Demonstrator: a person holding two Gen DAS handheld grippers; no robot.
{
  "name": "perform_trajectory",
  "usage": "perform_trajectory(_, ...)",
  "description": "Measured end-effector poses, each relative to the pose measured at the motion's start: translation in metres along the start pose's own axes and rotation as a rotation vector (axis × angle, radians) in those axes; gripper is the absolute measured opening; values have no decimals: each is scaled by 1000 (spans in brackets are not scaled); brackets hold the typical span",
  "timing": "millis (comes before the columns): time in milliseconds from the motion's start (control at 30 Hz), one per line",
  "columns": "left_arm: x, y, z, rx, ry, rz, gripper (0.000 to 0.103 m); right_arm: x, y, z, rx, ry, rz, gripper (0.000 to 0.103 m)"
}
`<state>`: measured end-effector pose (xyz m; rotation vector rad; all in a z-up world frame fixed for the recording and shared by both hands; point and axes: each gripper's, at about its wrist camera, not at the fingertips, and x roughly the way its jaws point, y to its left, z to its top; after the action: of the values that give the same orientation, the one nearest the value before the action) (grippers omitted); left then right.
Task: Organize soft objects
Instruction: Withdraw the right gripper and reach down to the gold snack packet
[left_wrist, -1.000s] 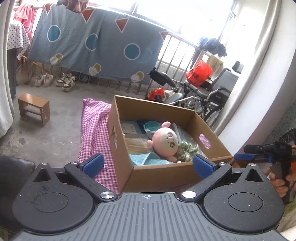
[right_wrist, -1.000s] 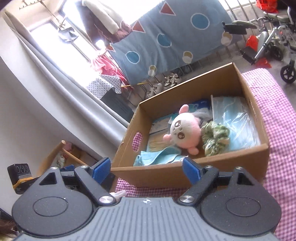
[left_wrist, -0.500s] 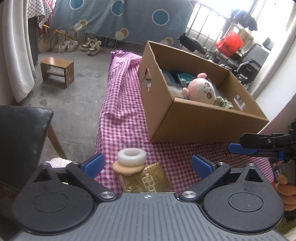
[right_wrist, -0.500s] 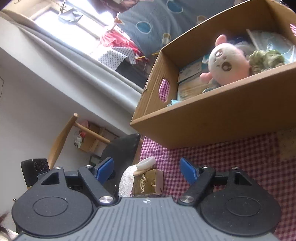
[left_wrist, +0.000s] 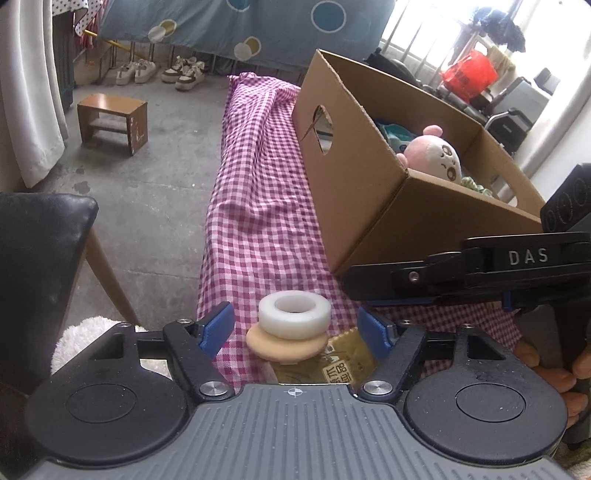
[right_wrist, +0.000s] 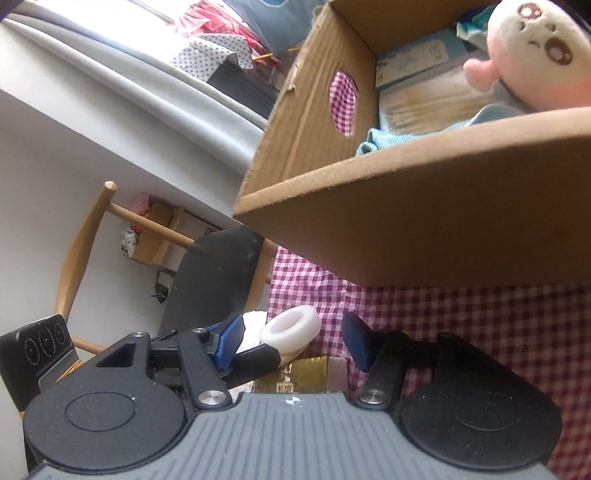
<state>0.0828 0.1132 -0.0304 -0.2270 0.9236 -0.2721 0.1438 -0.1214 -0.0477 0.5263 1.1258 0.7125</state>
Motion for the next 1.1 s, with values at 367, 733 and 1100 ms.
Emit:
perform_trajectory(367, 14, 1, -3, 0, 32, -69, 66, 33, -6, 8, 38, 57, -43, 42)
perform_trajectory(733, 19, -16, -7, 1, 39, -125, 66, 22, -3, 3, -20, 53, -91, 38)
perform_trajectory(1100, 45, -64, -9, 66, 90, -267, 67, -37, -38, -15, 35, -39, -196, 38)
